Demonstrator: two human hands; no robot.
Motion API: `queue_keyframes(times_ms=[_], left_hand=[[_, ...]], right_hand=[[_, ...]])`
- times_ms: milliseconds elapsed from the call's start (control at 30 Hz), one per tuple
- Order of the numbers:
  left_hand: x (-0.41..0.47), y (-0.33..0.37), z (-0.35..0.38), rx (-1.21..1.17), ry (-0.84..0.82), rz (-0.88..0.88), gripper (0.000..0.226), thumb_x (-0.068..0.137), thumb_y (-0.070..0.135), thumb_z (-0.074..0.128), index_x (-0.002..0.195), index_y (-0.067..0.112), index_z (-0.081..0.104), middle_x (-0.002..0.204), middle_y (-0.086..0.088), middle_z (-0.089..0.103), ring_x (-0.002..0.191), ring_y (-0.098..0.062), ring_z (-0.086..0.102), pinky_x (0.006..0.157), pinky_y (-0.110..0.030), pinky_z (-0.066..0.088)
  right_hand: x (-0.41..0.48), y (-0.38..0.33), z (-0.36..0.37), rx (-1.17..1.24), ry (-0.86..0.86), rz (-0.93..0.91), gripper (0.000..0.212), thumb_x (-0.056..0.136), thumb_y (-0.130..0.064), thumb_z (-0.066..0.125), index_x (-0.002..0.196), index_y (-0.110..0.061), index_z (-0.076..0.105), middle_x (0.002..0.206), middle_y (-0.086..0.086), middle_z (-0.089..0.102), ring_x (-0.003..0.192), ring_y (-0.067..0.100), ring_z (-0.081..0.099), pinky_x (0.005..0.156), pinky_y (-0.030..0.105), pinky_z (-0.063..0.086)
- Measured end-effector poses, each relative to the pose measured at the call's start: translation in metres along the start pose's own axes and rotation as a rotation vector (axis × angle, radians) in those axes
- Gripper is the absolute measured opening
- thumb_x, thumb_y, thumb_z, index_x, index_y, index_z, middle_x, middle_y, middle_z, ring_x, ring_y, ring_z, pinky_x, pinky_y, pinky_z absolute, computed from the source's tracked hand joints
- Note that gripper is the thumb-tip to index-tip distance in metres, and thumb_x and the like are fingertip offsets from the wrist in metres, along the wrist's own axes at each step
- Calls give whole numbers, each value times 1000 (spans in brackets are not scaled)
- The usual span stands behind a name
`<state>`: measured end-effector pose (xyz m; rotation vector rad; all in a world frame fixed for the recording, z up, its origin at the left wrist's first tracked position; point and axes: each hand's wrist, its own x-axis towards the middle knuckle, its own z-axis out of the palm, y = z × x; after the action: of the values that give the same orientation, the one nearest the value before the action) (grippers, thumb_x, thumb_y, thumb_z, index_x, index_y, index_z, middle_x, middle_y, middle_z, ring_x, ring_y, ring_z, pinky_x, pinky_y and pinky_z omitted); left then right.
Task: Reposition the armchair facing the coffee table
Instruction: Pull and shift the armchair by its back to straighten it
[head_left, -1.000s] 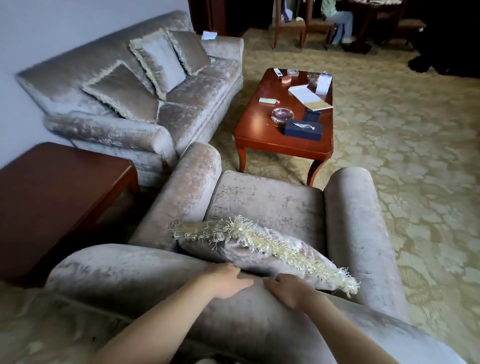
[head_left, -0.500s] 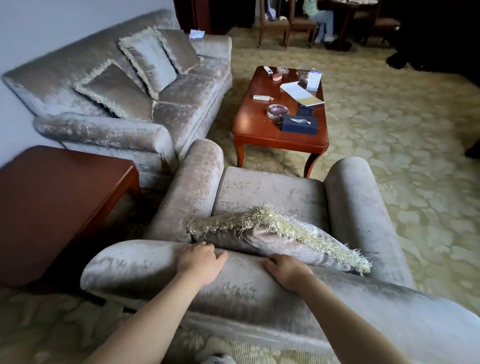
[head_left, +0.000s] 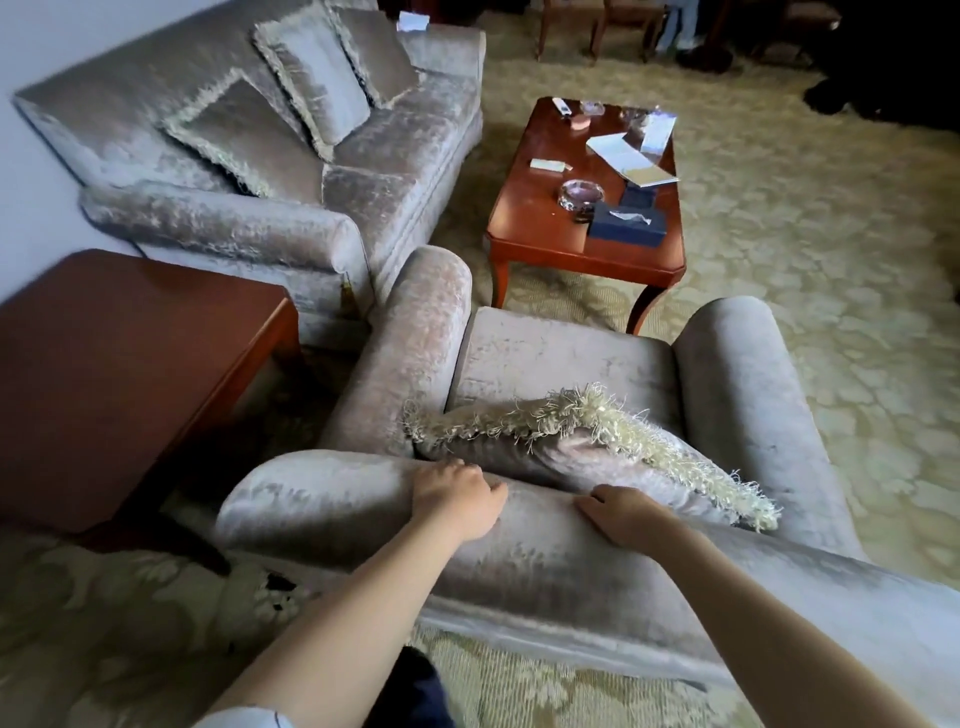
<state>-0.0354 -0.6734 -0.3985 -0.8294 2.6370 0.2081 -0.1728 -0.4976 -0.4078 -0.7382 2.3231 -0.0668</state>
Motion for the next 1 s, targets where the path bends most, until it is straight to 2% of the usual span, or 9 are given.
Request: queue_keyframes(times_ms=[67, 100, 167, 267, 367, 467, 567, 800, 1000], left_hand=[[12, -8, -2, 2, -119, 133, 66, 90, 56, 19, 131, 15, 51, 142, -12, 46, 129, -28, 44, 99, -42, 35], [18, -17, -2, -36, -180, 206, 63, 93, 54, 19, 134, 15, 47, 146, -11, 42, 132, -28, 41, 104, -43, 33], [27, -42, -4, -77, -246, 320, 54, 98, 44, 22, 135, 13, 45, 144, -13, 41, 132, -29, 39, 106, -43, 33], [36, -94, -5, 64, -269, 419, 40, 98, 26, 25, 132, 14, 42, 135, -18, 45, 127, -36, 41, 98, -46, 39], [47, -133, -12, 163, -298, 484, 38, 99, 21, 25, 133, 12, 38, 134, -21, 45, 124, -40, 43, 97, -48, 42], [50, -147, -13, 209, -347, 571, 39, 98, 16, 25, 135, 11, 36, 134, -22, 44, 123, -42, 43, 97, -53, 42], [53, -149, -13, 231, -355, 624, 33, 96, 16, 27, 127, 10, 37, 127, -25, 44, 119, -45, 44, 92, -56, 44], [67, -152, -23, 211, -376, 645, 30, 96, 18, 26, 124, 12, 36, 129, -26, 44, 123, -45, 42, 97, -57, 41], [63, -153, -14, 240, -365, 636, 31, 97, 20, 26, 127, 16, 33, 131, -24, 43, 123, -42, 42, 95, -53, 43]], right_hand=[[8, -26, 0, 4, 20, -18, 52, 98, -49, 35, 131, -13, 53, 134, 15, 56, 121, 30, 52, 95, 31, 39], [11, -46, 0, 18, 28, -40, 52, 99, -45, 36, 141, -14, 44, 139, 17, 52, 126, 31, 49, 99, 31, 38], [20, -91, 2, 21, 26, -97, 52, 101, -37, 35, 148, -14, 32, 144, 20, 46, 131, 33, 44, 101, 32, 35], [36, -160, 13, 4, -34, -132, 47, 101, -34, 33, 142, -11, 40, 143, 21, 46, 130, 33, 44, 102, 36, 35], [48, -199, 23, 61, -106, -125, 50, 99, -38, 36, 136, -8, 48, 141, 23, 48, 129, 33, 46, 103, 35, 36], [52, -202, 30, 113, -114, -57, 47, 94, -43, 39, 127, -15, 56, 138, 16, 53, 126, 29, 51, 101, 35, 39], [54, -196, 34, 144, -84, -20, 44, 91, -47, 41, 117, -17, 61, 132, 13, 58, 121, 27, 54, 97, 34, 42], [60, -202, 23, 157, -55, -6, 46, 90, -49, 42, 115, -17, 63, 130, 12, 60, 119, 25, 56, 96, 34, 43], [53, -203, 30, 145, -48, 4, 47, 90, -48, 39, 115, -15, 62, 130, 14, 59, 119, 28, 55, 93, 34, 43]])
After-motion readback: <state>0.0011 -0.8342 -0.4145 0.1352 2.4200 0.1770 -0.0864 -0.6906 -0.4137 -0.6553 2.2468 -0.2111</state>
